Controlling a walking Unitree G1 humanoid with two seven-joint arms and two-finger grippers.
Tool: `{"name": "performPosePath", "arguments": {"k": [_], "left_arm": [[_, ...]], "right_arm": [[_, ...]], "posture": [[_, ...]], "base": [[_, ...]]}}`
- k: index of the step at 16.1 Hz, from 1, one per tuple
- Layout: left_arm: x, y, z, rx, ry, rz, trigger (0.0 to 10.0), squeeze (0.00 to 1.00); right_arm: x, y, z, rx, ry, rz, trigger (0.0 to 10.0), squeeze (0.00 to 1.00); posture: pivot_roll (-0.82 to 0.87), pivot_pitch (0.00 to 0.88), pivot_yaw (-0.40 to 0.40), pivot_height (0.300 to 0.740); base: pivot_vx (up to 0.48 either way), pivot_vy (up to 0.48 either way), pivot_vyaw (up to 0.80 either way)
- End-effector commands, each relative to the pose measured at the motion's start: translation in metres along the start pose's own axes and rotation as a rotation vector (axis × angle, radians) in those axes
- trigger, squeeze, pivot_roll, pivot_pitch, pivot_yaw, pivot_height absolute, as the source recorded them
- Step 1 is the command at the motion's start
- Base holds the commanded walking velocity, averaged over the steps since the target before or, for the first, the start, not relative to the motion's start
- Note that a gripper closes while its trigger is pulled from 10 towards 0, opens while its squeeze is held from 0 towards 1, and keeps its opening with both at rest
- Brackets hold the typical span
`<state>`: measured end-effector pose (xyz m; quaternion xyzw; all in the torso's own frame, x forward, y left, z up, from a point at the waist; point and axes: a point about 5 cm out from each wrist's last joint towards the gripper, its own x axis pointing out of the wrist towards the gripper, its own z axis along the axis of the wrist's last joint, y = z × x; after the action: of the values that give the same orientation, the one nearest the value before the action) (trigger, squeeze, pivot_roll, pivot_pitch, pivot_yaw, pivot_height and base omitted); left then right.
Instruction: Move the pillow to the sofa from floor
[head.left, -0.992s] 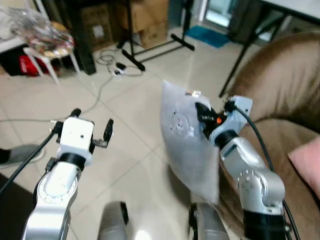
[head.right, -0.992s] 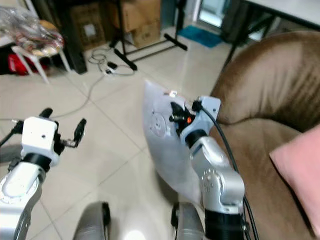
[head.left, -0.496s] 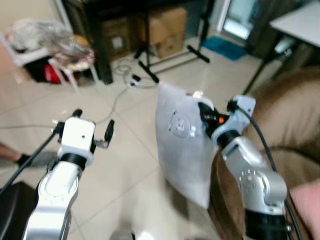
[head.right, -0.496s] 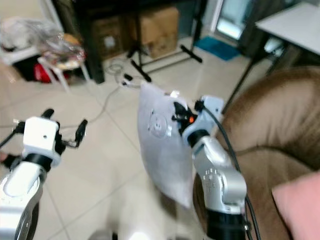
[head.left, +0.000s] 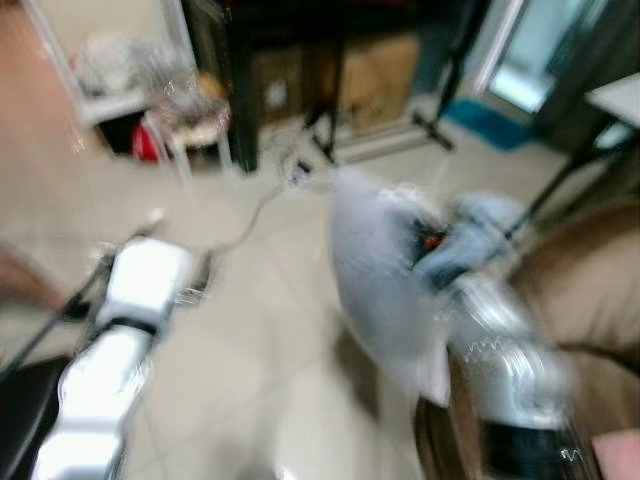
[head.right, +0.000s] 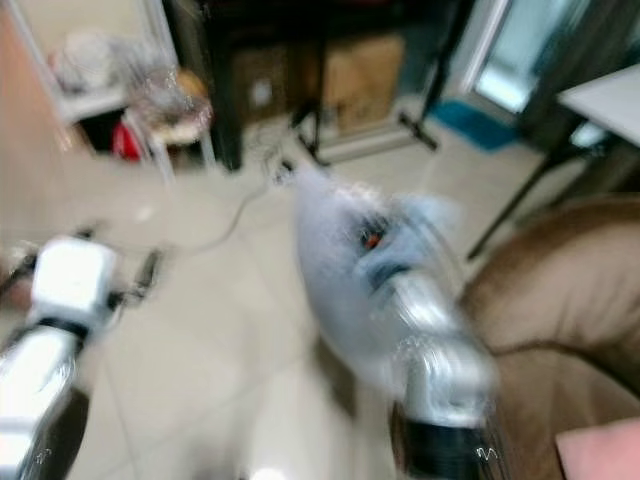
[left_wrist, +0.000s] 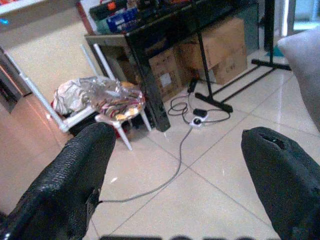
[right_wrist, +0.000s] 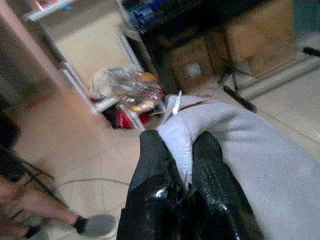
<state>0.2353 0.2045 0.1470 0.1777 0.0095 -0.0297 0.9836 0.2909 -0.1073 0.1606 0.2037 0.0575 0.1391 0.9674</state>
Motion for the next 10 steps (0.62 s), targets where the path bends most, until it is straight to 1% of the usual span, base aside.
{"name": "performPosePath", "arguments": {"k": [1,2,8,10], "left_arm": [[0.0041,-0.0116,0.0111,-0.015,-0.052,-0.046,10.0,0.00],[0.0050,-0.0118,0.0112,-0.014,-0.052,-0.051,10.0,0.00],[0.0065,-0.0123,0.0107,-0.012,-0.049,-0.060,10.0,0.00],[0.0062,-0.0111,0.0099,-0.021,-0.043,-0.042,10.0,0.00]], "right_arm": [[-0.0072,-0.0139,0.0150,-0.018,-0.076,-0.051,10.0,0.00],[-0.0081,-0.0154,0.0141,-0.015,-0.074,-0.060,10.0,0.00],[-0.0086,-0.0164,0.0126,-0.011,-0.068,-0.073,10.0,0.00],[-0.0075,-0.0169,0.0135,-0.025,-0.071,-0.081,10.0,0.00]], "posture": [[0.03,0.000,-0.027,0.740],[0.01,0.000,-0.011,0.740],[0.01,0.000,-0.012,0.740],[0.01,0.000,-0.012,0.740]], "base": [[0.000,0.000,0.00],[0.000,0.000,0.00],[0.000,0.000,0.00],[0.000,0.000,0.00]]}}
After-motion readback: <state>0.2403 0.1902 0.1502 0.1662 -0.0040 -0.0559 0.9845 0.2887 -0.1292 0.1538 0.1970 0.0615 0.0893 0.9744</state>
